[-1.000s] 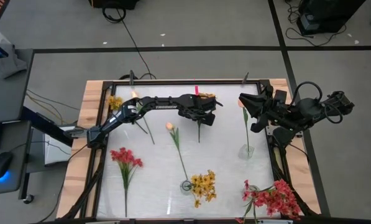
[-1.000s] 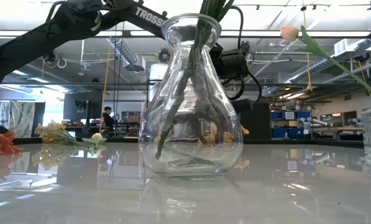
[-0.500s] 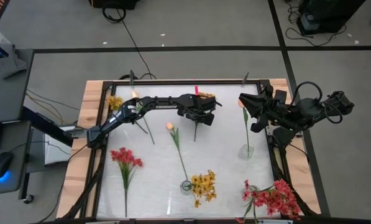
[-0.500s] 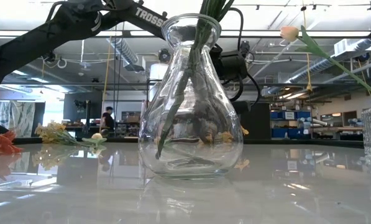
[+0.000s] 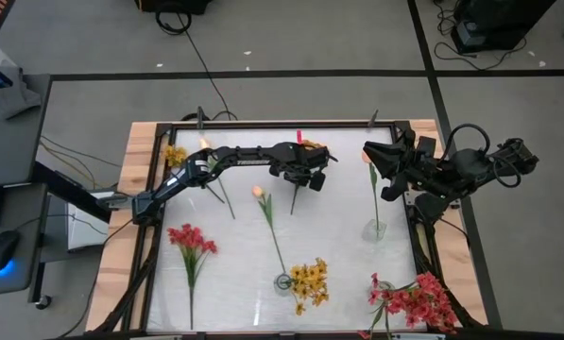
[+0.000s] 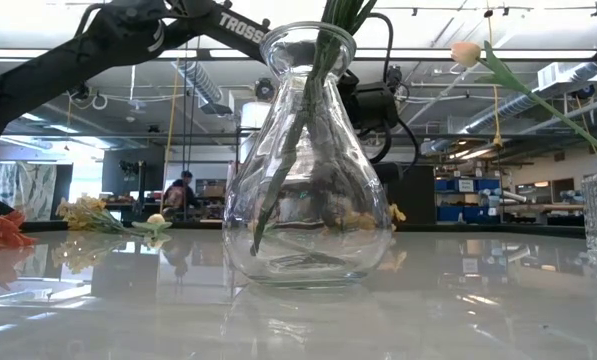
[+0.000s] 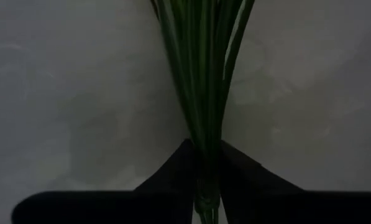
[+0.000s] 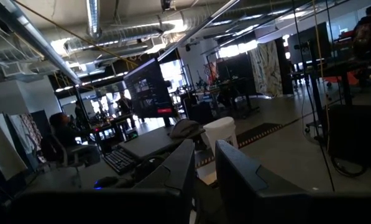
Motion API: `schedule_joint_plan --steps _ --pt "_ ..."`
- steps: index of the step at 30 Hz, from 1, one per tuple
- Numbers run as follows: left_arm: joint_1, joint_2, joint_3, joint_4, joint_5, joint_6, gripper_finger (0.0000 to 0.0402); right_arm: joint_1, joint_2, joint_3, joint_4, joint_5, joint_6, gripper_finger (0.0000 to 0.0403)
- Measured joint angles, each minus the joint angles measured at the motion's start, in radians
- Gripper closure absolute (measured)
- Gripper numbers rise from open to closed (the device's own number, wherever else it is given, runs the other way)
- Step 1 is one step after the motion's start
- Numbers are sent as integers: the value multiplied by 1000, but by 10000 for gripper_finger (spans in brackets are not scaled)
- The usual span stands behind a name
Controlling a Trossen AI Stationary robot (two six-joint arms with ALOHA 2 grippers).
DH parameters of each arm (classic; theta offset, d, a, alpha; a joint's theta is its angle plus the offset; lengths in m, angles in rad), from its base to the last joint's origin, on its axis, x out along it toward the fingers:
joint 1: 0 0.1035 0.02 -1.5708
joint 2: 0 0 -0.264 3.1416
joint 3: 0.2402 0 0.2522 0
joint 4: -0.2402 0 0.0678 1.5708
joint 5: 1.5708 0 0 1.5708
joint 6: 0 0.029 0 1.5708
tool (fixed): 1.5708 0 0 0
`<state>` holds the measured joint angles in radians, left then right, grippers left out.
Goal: Sort flowers into vase by color
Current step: Put the right yellow flowers into the bottom left transparent vase
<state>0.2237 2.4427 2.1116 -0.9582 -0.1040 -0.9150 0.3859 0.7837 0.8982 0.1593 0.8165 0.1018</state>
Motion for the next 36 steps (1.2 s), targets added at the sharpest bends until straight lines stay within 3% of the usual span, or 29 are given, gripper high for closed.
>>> schedule_joint_plan --steps 16,28,36 --pt "-3 2 82 -86 41 159 347 0 0 0 0 0 0 328" --pt "-2 -2 245 -226 32 339 347 0 0 0 0 0 0 328" --pt "-2 -58 240 -277 15 404 348 0 0 0 4 0 0 328"
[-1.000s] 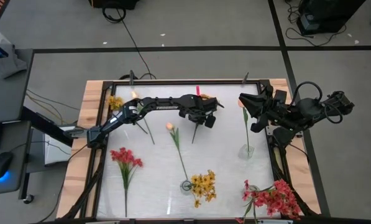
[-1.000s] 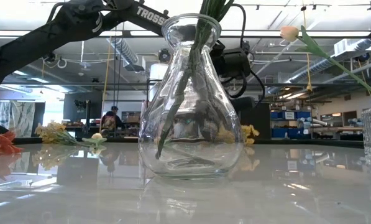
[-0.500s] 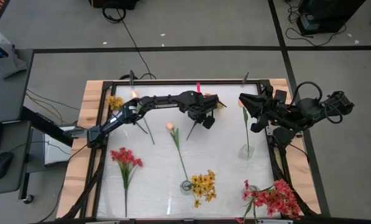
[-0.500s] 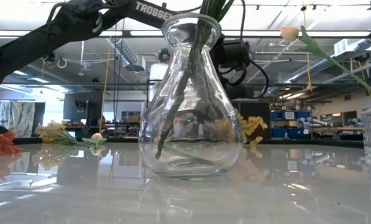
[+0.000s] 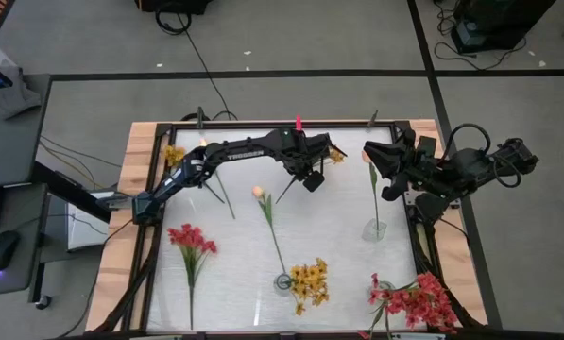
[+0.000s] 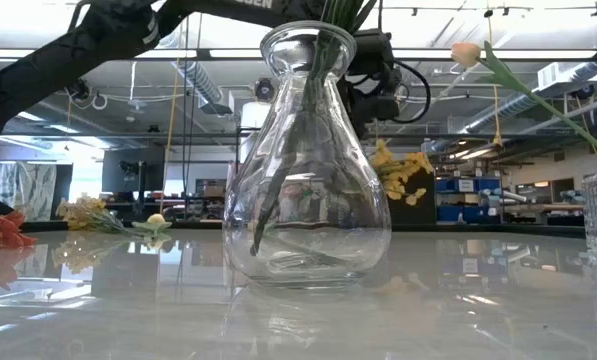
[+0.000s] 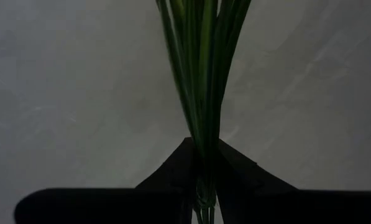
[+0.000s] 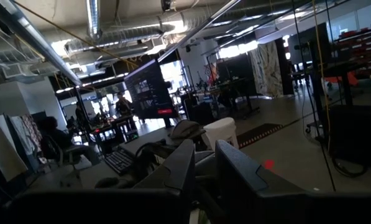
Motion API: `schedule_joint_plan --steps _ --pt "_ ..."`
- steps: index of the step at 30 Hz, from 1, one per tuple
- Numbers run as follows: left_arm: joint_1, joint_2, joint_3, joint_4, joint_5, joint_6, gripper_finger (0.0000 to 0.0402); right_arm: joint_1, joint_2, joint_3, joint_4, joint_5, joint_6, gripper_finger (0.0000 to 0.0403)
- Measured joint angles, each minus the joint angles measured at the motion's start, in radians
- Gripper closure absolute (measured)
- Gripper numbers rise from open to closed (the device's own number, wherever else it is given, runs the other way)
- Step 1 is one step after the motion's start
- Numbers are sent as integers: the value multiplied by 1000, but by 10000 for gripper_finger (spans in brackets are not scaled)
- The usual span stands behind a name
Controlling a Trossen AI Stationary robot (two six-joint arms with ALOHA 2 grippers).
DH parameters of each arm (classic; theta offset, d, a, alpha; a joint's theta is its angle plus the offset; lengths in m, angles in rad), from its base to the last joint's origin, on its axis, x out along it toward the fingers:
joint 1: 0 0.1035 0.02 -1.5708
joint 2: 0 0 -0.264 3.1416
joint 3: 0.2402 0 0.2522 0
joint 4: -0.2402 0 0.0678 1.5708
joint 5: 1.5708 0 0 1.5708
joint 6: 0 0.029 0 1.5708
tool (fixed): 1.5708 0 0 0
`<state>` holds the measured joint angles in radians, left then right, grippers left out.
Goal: Sort flowers into vase by color
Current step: Put the right yellow flowers into the bottom left transparent vase
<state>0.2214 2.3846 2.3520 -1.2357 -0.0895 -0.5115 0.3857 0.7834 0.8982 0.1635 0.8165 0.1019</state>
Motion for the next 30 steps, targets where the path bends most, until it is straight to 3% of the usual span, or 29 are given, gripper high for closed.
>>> schedule_joint_plan --steps 22,30 --pt "-33 -195 0 -18 -13 95 348 0 0 0 0 0 0 328" --pt "-66 -270 0 -29 -75 142 348 0 0 0 0 0 0 328"
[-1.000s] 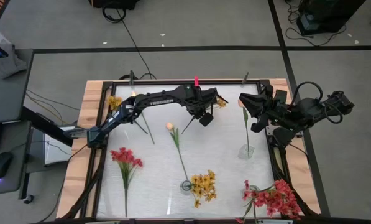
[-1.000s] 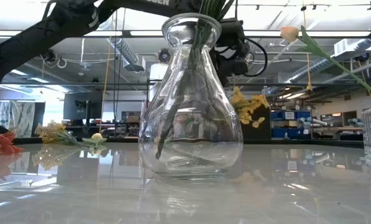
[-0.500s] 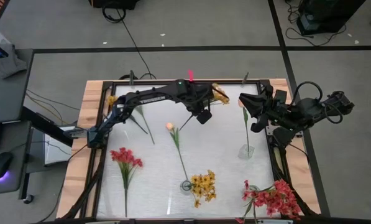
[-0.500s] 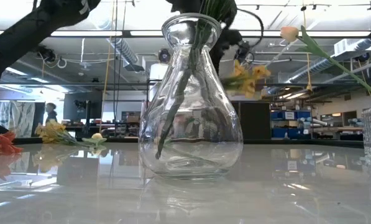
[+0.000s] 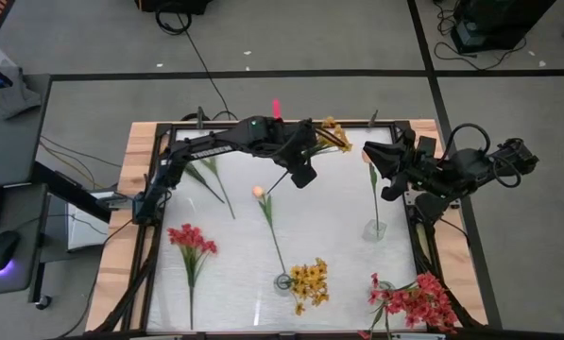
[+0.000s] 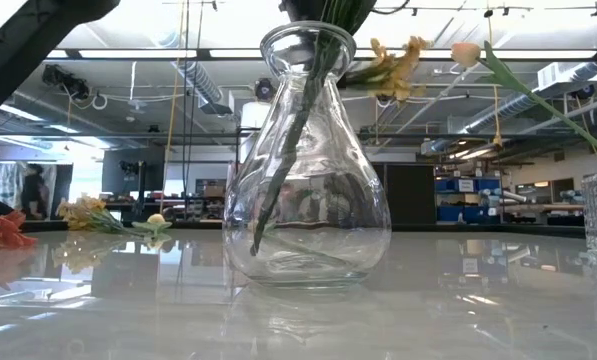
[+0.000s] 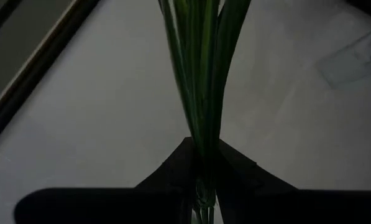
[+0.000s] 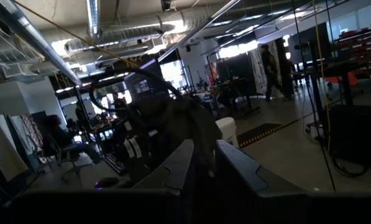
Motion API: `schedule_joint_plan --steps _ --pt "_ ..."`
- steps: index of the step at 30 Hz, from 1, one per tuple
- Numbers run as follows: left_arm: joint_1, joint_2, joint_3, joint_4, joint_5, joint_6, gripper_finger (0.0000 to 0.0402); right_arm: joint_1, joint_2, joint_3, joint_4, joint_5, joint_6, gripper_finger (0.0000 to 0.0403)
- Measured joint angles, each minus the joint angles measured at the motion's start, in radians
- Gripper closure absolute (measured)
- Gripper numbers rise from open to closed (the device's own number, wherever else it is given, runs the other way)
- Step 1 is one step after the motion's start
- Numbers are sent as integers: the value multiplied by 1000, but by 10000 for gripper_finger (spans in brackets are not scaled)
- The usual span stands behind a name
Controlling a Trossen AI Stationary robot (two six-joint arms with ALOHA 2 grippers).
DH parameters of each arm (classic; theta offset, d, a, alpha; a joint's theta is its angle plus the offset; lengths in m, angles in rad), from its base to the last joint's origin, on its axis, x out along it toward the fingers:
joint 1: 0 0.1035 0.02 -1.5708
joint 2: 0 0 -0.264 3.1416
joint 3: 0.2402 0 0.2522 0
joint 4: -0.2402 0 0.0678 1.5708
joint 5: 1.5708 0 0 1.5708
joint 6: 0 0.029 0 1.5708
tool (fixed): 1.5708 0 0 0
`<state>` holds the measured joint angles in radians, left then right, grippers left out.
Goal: Sort flowers into vase by color
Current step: Put the right yellow flowers into the bottom left transparent vase
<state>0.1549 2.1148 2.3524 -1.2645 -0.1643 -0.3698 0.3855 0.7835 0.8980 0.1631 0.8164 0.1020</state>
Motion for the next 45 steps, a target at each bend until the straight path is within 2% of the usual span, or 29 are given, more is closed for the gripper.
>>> schedule_joint_plan --steps 11,25,33,45 --pt "-43 -49 -2 -28 -66 0 348 0 0 0 0 0 0 328" --pt "-80 -91 -3 -108 -208 0 348 0 0 0 0 0 0 328" --pt "-85 -92 -32 -71 -272 57 351 0 0 0 0 0 0 328" --pt "-91 -90 -38 -50 -307 64 371 0 0 0 0 0 0 328"
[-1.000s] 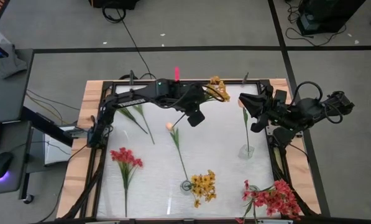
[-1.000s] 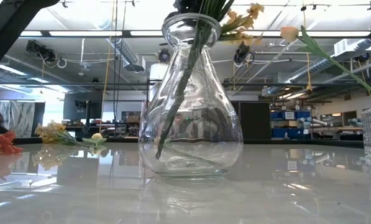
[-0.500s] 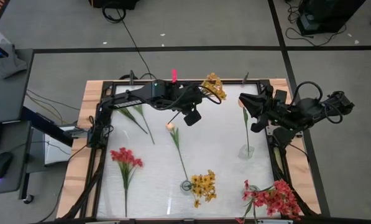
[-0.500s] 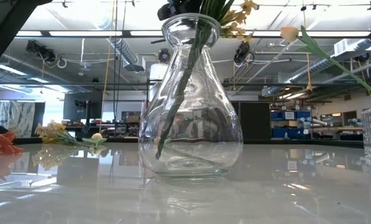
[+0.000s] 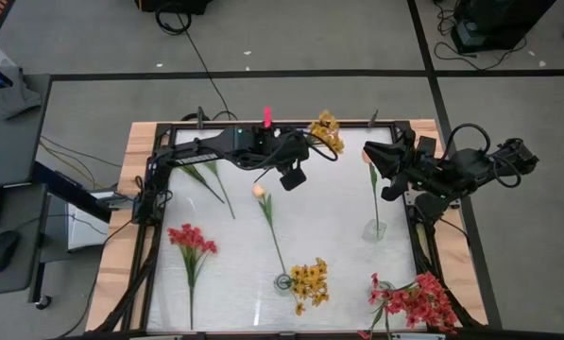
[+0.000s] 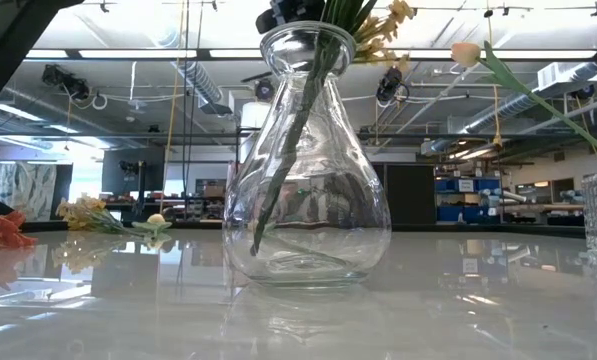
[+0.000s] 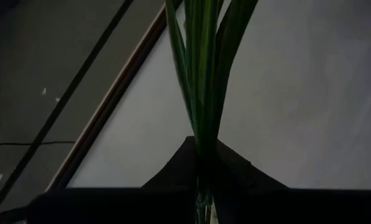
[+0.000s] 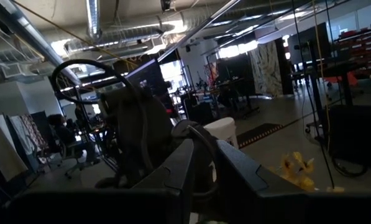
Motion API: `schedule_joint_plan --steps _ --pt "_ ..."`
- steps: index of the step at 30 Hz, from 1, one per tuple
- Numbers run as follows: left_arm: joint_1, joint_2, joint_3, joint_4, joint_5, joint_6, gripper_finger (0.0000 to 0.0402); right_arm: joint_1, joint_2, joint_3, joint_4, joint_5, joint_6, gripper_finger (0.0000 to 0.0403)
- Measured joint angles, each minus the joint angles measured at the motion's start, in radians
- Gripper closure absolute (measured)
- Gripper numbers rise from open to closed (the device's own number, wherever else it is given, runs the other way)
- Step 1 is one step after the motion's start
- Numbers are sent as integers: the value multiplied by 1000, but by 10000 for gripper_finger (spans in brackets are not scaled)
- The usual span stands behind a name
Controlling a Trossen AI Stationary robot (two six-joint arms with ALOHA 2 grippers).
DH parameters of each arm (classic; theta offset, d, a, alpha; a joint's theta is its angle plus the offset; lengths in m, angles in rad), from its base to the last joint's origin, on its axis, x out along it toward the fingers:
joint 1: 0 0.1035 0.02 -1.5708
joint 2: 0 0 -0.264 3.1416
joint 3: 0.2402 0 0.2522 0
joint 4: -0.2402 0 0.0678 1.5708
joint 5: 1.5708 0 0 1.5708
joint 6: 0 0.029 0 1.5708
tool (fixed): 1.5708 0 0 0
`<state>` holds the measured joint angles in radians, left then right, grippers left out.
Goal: Sort flowers into vase by color
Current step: Put the right yellow flowers into the bottom left transparent vase
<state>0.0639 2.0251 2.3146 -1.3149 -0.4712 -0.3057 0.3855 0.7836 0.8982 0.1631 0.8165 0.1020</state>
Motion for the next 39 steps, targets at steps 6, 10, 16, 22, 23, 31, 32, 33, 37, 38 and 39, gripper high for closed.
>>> schedule_joint_plan --steps 6,10,16,22,23,31,32,33,37,38,39 --pt "0 0 0 42 -7 3 371 0 0 0 0 0 0 328" --pt "6 -24 -47 68 -8 19 372 0 0 0 0 0 0 328" --pt "-16 -292 -524 419 4 40 372 0 0 0 1 0 0 328" --pt "-11 -428 -662 421 -1 24 372 0 0 0 0 0 0 328" --pt "-7 -442 -673 425 0 25 372 0 0 0 0 0 0 328" --pt "12 -560 -811 592 1 21 372 0 0 0 0 0 0 328" --pt "11 -574 -830 609 2 21 372 0 0 0 0 0 0 328" --pt "11 -586 -847 636 4 21 372 0 0 0 0 0 0 328" --pt "4 -635 -930 743 24 -3 372 0 0 0 0 0 0 328" --pt "3 -645 -953 774 32 -5 372 0 0 0 0 0 0 328" --pt "-1 -656 -975 807 40 -7 372 0 0 0 0 0 0 328"
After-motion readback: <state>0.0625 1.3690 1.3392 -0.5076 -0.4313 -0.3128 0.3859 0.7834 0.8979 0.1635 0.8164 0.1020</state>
